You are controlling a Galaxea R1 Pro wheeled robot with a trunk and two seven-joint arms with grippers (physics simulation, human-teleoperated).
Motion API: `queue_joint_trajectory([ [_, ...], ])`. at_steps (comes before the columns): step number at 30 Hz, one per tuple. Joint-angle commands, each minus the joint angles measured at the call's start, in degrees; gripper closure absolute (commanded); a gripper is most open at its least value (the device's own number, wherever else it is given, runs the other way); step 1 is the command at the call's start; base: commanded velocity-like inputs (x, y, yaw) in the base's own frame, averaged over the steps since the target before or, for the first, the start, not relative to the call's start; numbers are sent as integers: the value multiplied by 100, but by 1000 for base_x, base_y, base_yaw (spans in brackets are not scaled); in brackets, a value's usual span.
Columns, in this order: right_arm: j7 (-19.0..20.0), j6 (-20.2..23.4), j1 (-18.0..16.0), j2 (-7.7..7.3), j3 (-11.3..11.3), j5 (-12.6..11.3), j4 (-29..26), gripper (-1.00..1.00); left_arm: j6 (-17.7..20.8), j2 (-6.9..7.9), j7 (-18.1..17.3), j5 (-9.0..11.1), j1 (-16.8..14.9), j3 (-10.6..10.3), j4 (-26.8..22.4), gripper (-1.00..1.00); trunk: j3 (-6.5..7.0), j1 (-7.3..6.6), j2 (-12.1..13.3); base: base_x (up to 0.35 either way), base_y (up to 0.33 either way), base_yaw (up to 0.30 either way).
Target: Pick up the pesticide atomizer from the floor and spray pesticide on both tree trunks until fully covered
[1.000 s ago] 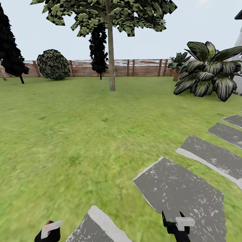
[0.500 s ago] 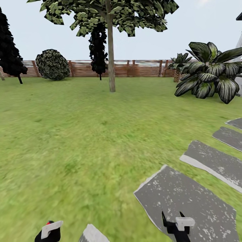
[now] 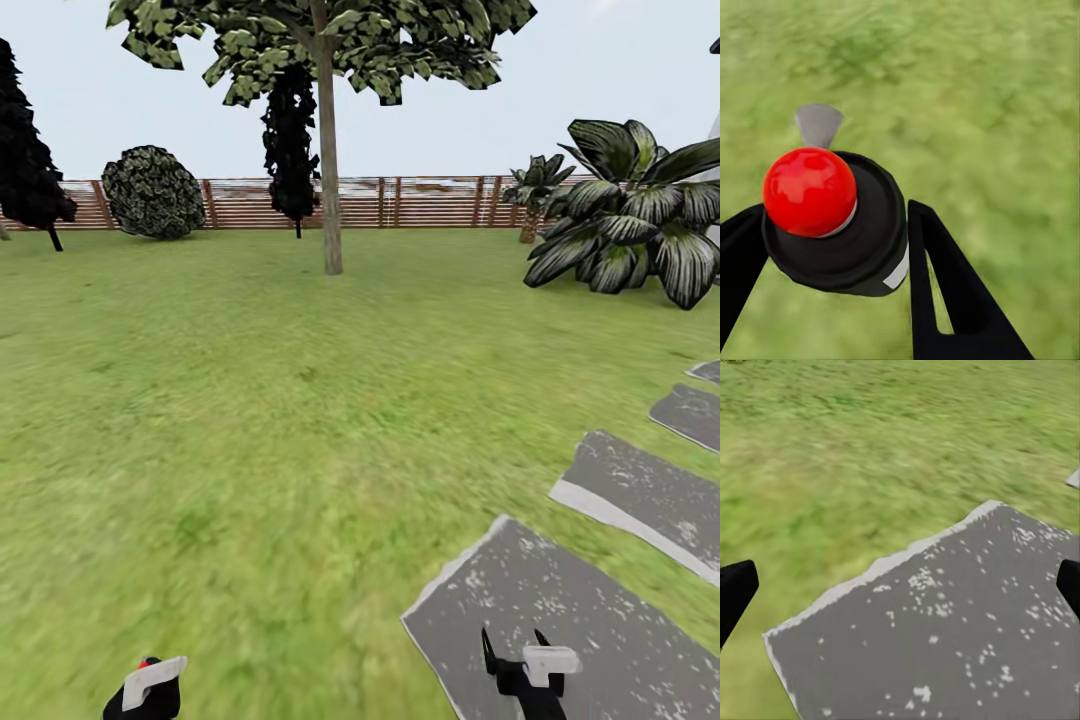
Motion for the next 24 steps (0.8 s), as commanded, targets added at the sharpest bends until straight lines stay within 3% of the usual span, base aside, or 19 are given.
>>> queue_joint_trajectory([
  [1,1,-16,-3,2,-37,42,4,-100,-18,2,-6,50,-3,-19,4,100,-5,2,-2,339,0,0],
  [24,1,-16,-3,2,-34,44,4,-100,-18,2,-6,47,-3,-19,4,100,-5,2,-2,339,0,0],
])
